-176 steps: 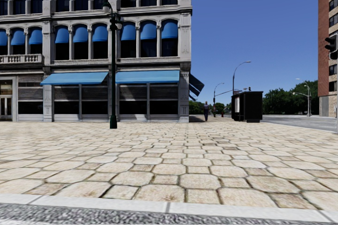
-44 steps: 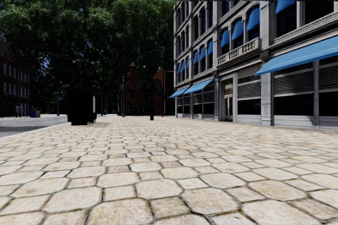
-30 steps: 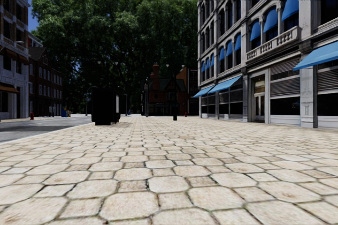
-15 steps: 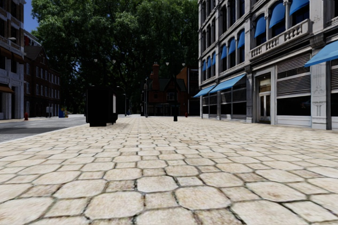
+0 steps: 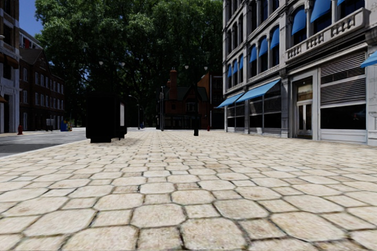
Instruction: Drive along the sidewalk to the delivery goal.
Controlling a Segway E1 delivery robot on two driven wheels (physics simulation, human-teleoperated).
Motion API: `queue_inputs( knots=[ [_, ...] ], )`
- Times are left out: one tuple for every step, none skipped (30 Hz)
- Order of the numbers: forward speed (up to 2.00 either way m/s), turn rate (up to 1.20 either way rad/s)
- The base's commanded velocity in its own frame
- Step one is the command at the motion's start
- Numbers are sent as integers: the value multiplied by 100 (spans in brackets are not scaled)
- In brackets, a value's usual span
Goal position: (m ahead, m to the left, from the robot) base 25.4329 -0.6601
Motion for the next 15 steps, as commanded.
queue_inputs(
  knots=[
    [200, 0],
    [200, 0],
    [200, 0],
    [200, 0],
    [200, 0],
    [200, 0],
    [200, 2],
    [200, 8],
    [200, 12],
    [200, 12],
    [200, 13],
    [200, 18],
    [200, 19],
    [200, 21],
    [200, 21]
  ],
)
